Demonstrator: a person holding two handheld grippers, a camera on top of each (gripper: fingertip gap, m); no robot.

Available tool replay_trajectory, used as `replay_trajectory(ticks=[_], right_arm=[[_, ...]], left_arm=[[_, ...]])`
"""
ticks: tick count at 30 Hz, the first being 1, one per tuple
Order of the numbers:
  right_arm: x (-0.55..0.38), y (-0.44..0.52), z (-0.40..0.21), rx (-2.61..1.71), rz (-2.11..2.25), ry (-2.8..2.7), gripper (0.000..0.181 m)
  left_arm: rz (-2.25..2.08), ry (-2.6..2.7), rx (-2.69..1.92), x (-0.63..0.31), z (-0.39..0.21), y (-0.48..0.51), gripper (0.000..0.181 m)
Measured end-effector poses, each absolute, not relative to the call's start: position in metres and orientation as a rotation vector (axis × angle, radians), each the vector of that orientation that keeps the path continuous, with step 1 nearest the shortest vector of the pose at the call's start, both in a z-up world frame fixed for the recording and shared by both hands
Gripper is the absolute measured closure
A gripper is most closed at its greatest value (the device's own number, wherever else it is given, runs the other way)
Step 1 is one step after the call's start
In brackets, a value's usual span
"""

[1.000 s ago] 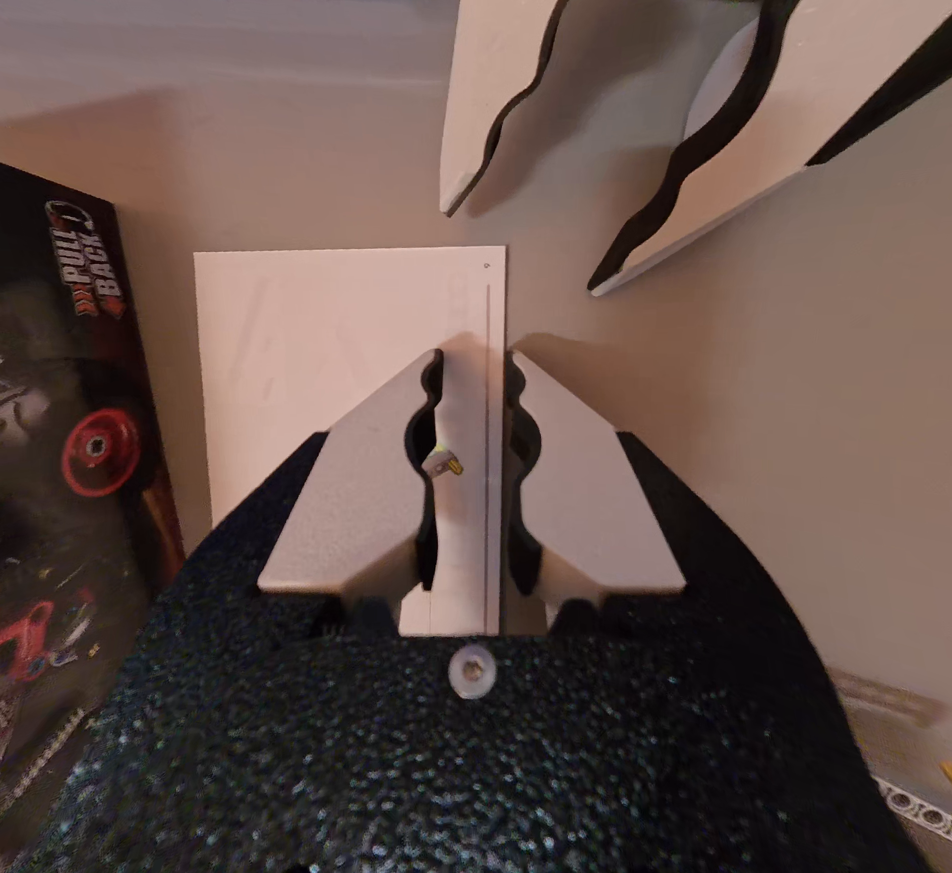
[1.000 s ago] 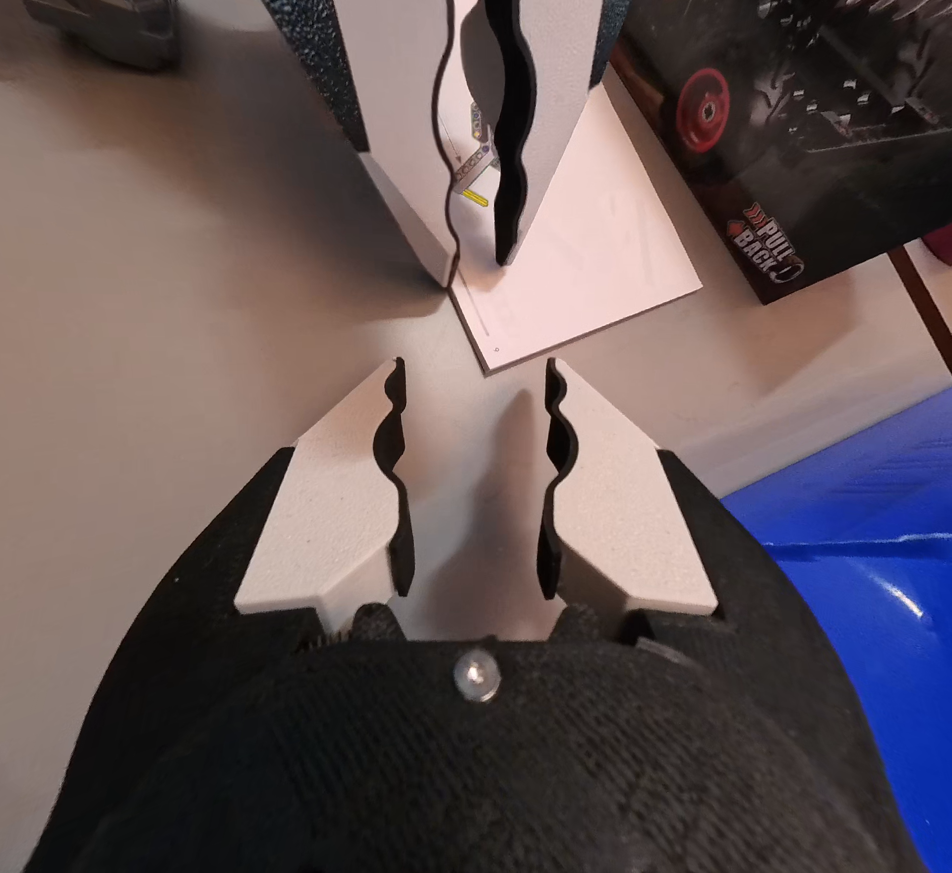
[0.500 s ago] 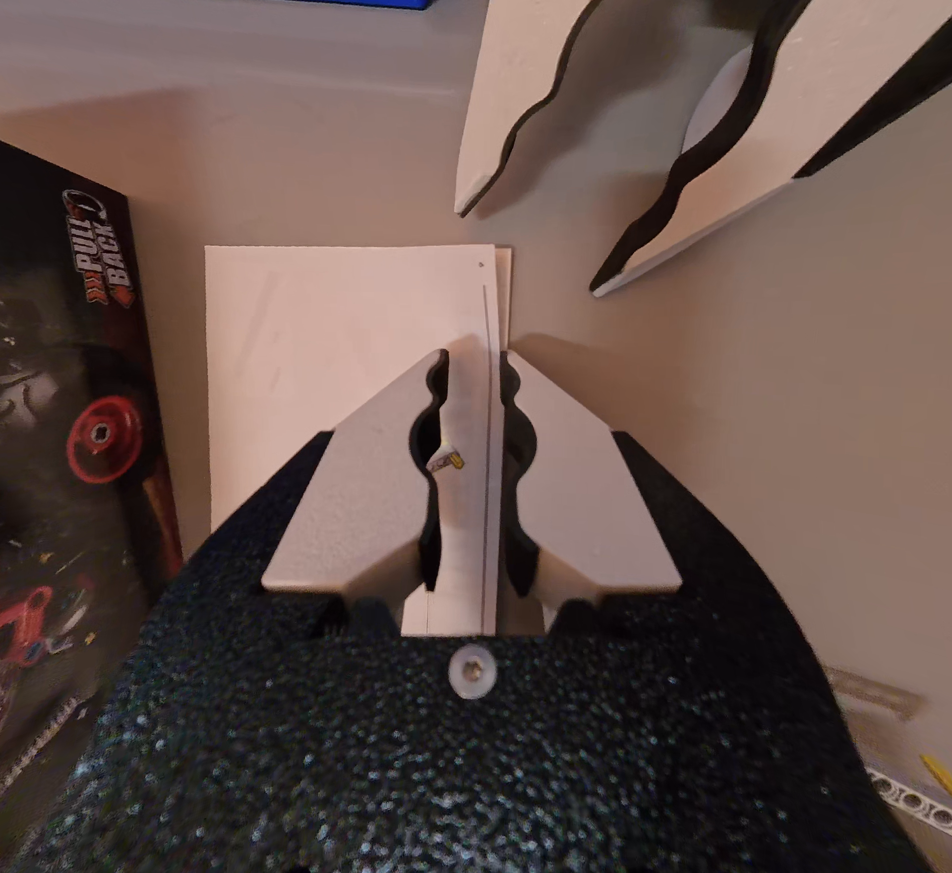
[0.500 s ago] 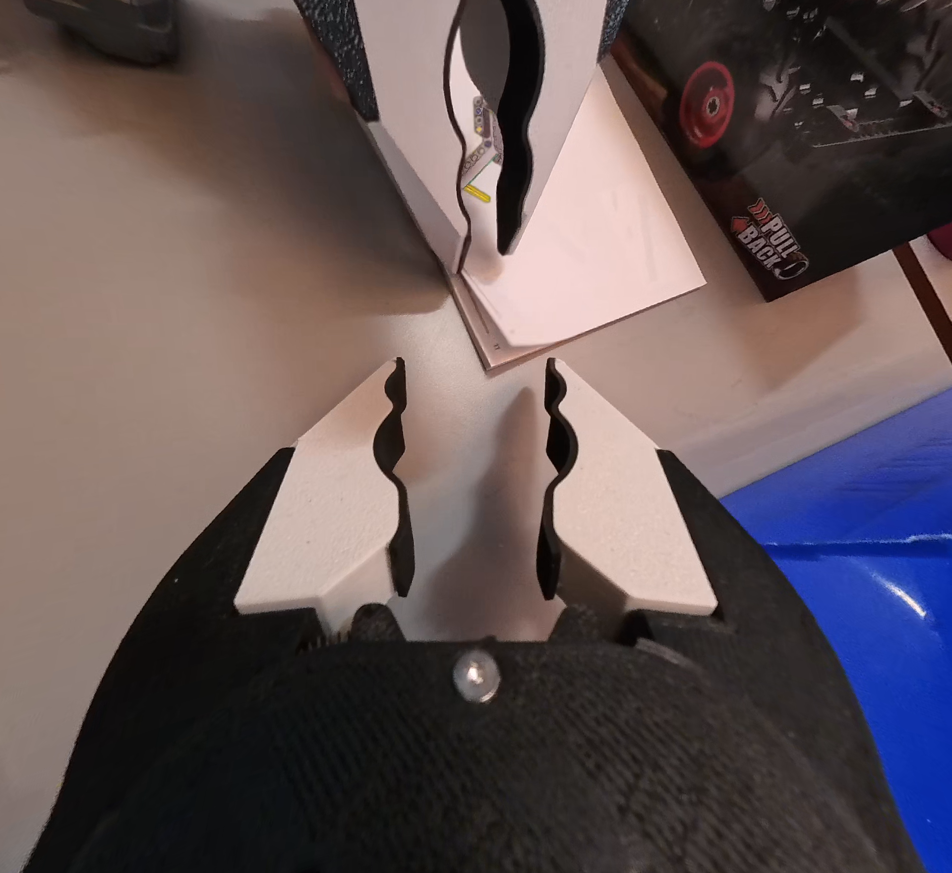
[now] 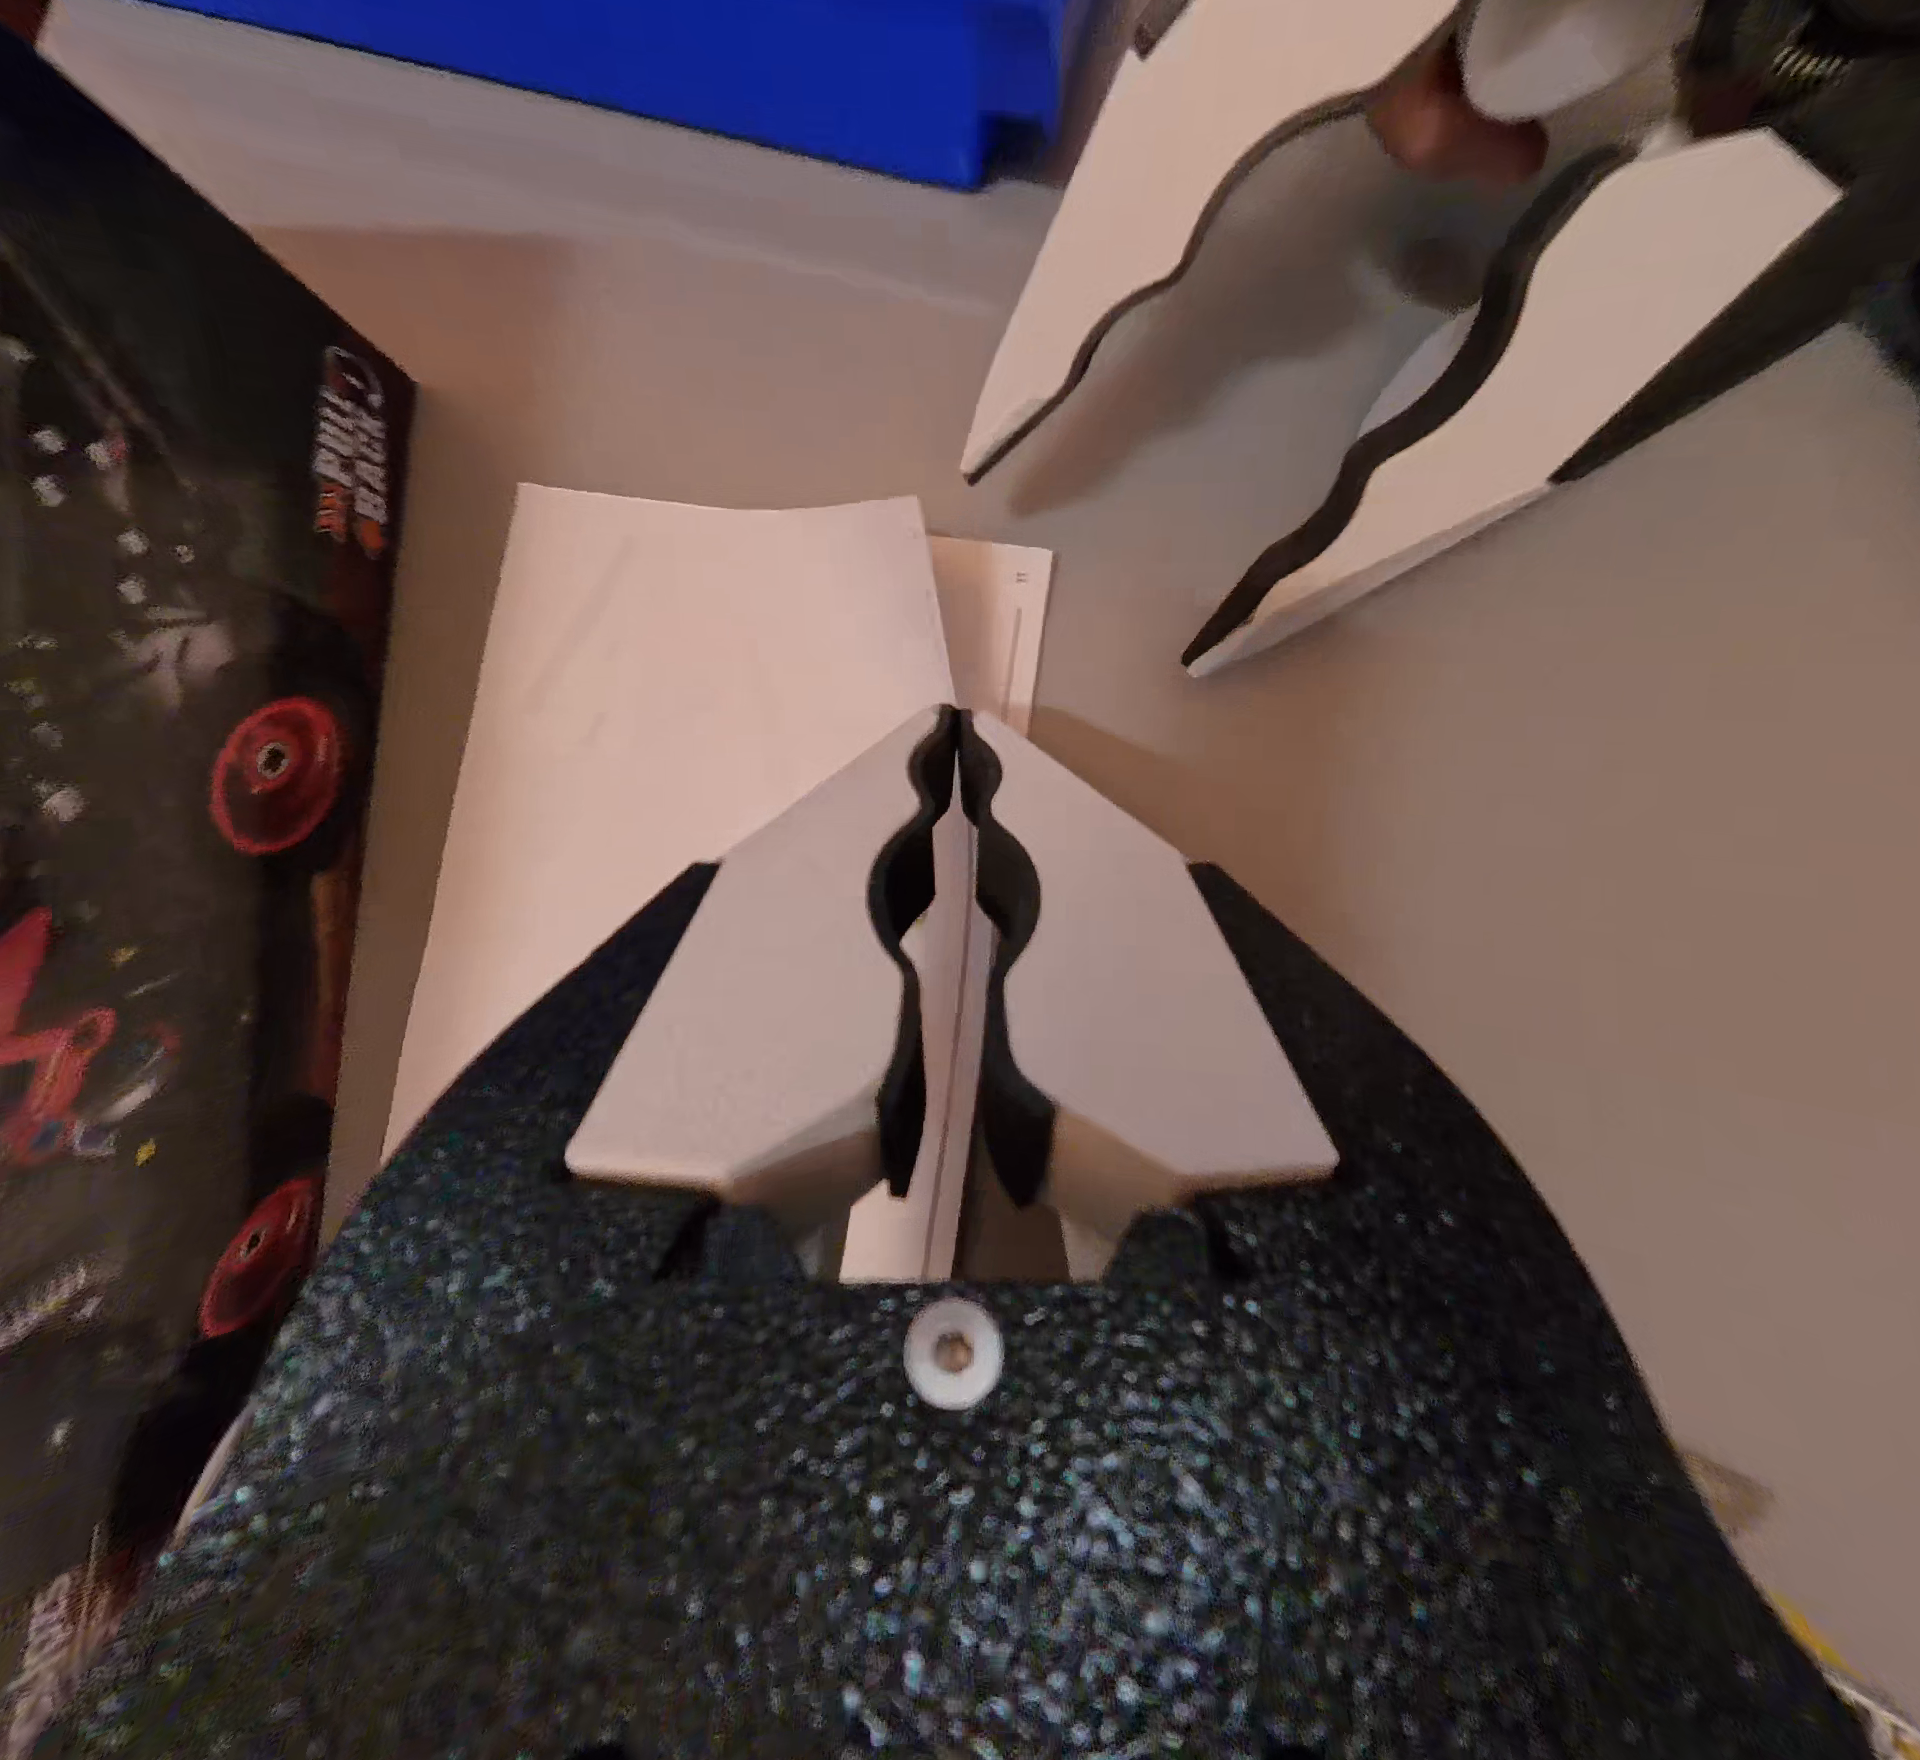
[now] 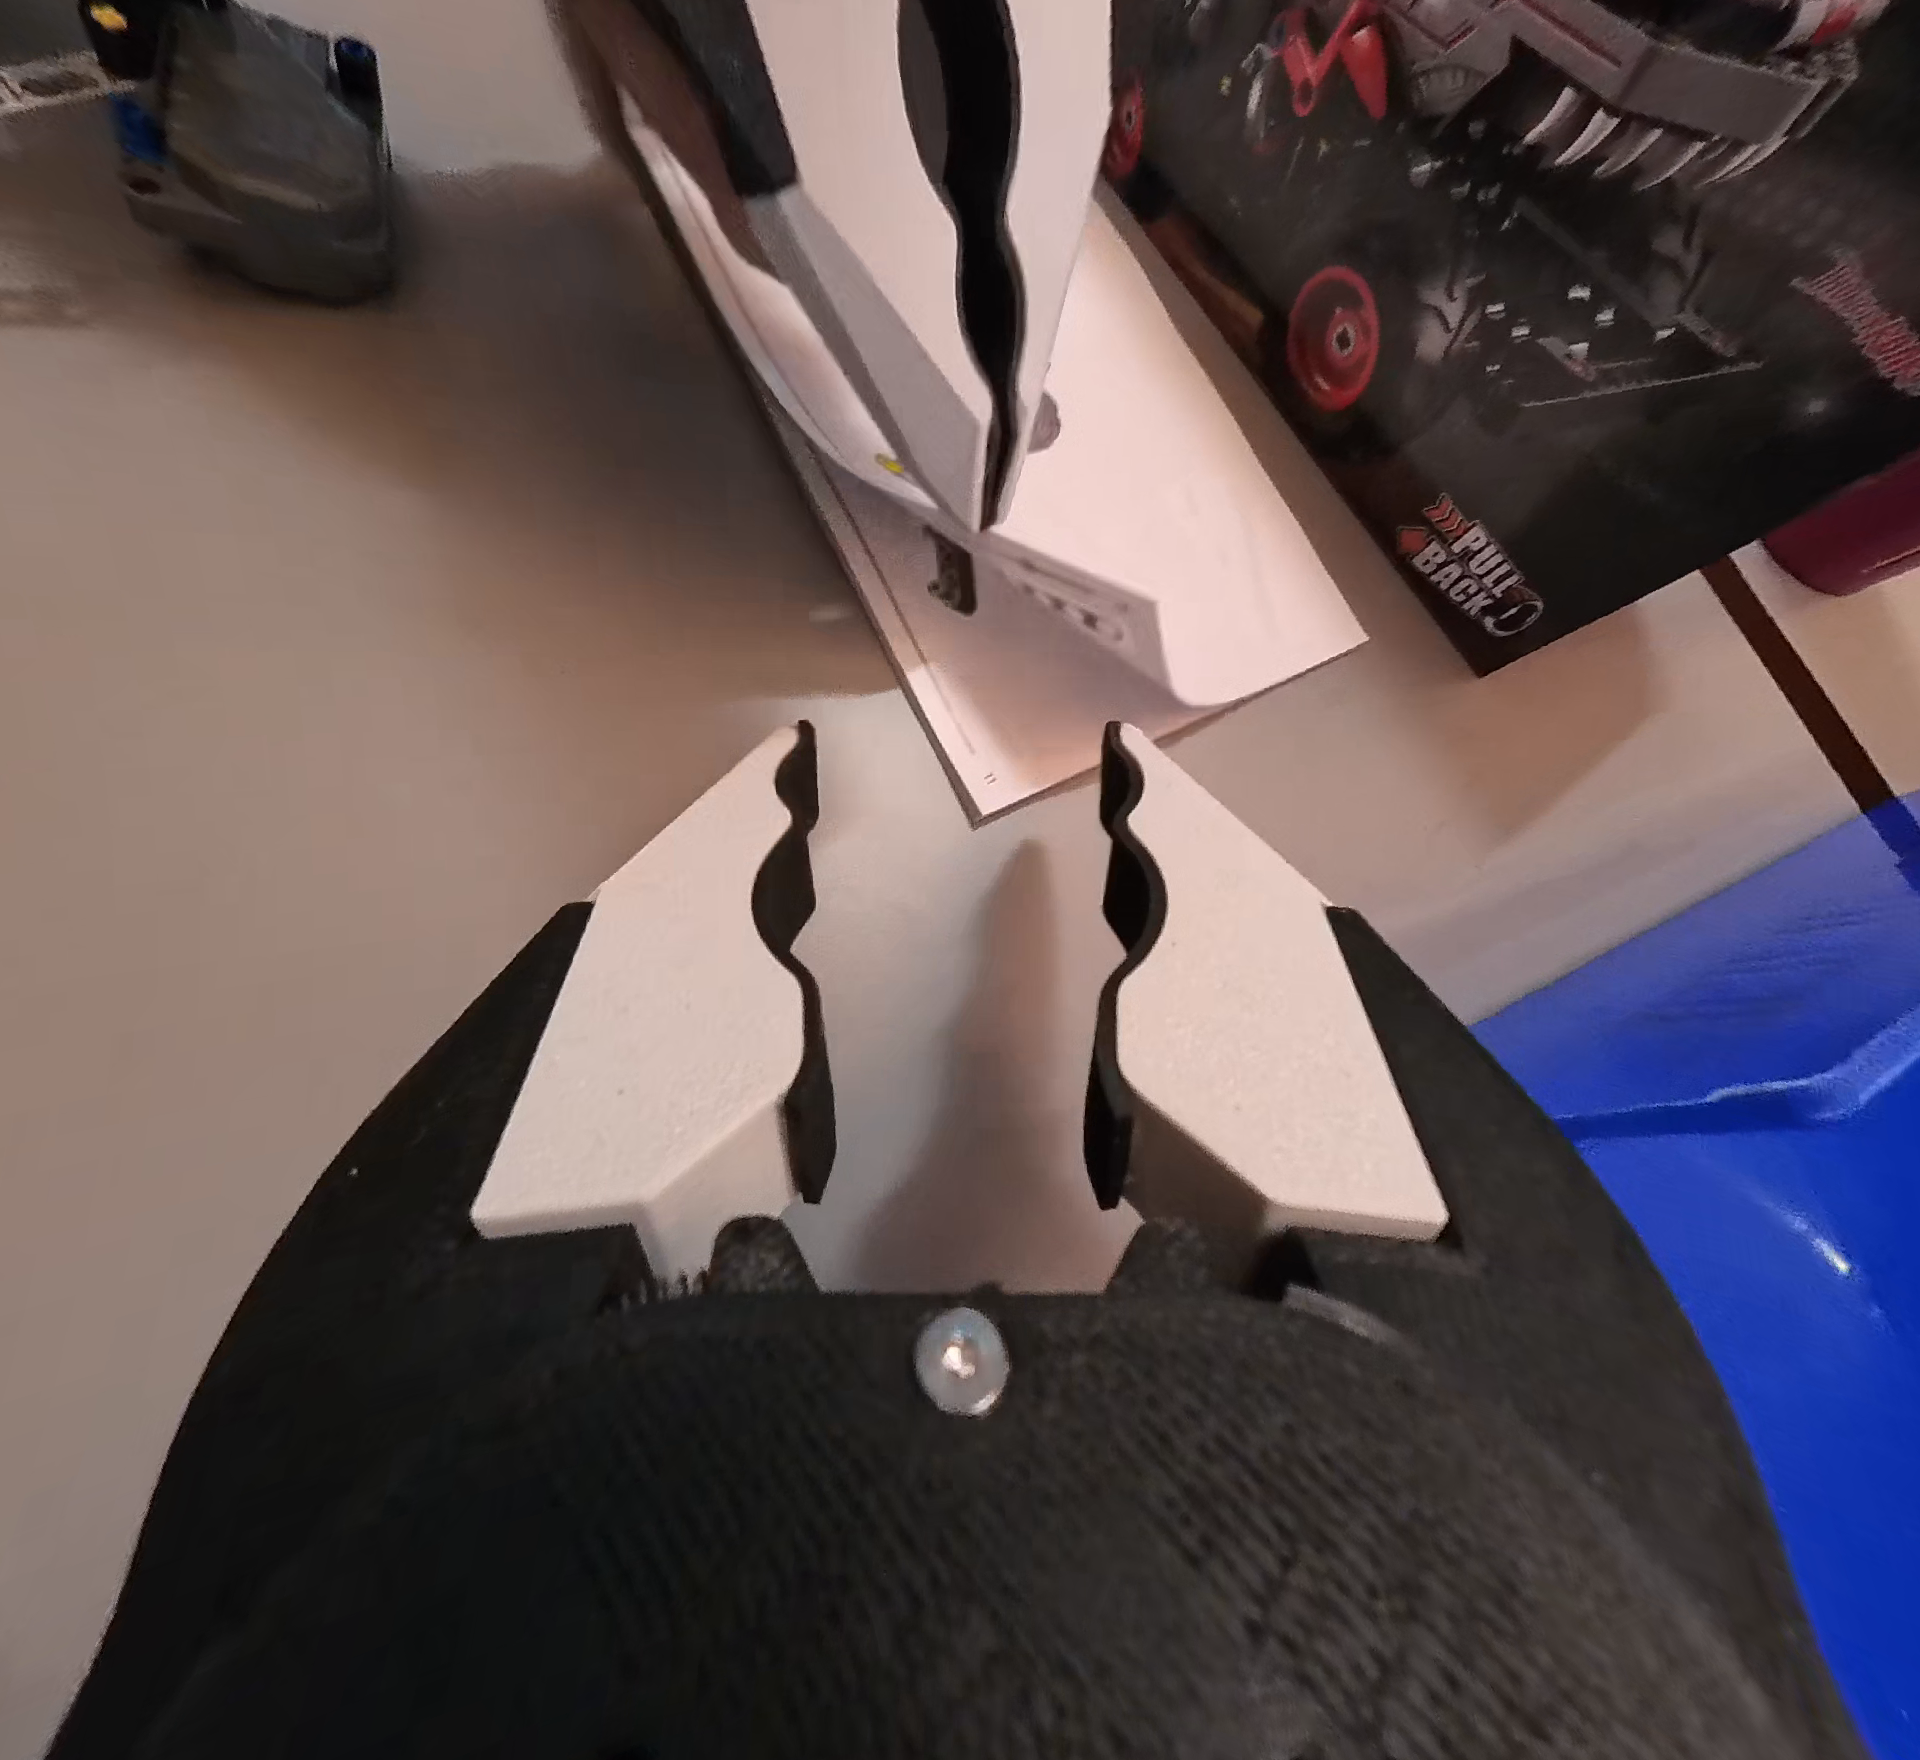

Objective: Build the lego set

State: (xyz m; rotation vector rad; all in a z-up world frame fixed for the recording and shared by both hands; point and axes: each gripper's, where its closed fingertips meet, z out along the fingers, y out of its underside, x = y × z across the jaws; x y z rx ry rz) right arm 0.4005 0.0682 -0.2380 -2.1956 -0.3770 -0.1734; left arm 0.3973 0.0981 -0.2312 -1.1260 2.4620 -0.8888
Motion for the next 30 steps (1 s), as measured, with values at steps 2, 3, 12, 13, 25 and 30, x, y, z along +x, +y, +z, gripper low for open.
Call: replay_trajectory(ticks=[2,3,12,13,25,30], right_arm=[[0.402,0.072,-0.234,-2.172,-0.182,-0.362,0.128],[0.403,0.074,-0.232,-2.158,-0.197,-0.348,0.128],[0.402,0.095,-0.215,-2.066,-0.313,-0.333,0.134],[0.401,0.096,-0.215,-2.064,-0.326,-0.338,0.134],[0.388,0.108,-0.214,-2.048,-0.364,-0.383,0.136],[0.373,0.121,-0.213,-2.032,-0.302,-0.401,0.137]], left_arm=[[-0.973,2.379,-1.166,0.398,-0.216,0.106,0.181],[-1.019,2.341,-1.184,0.397,-0.208,0.109,0.181],[-1.307,1.975,-1.247,0.367,-0.143,0.156,0.181],[-1.329,1.934,-1.247,0.362,-0.136,0.162,0.181],[-1.388,1.367,-1.397,0.284,-0.101,0.264,0.181],[-1.27,1.182,-1.463,0.241,-0.109,0.308,0.181]])
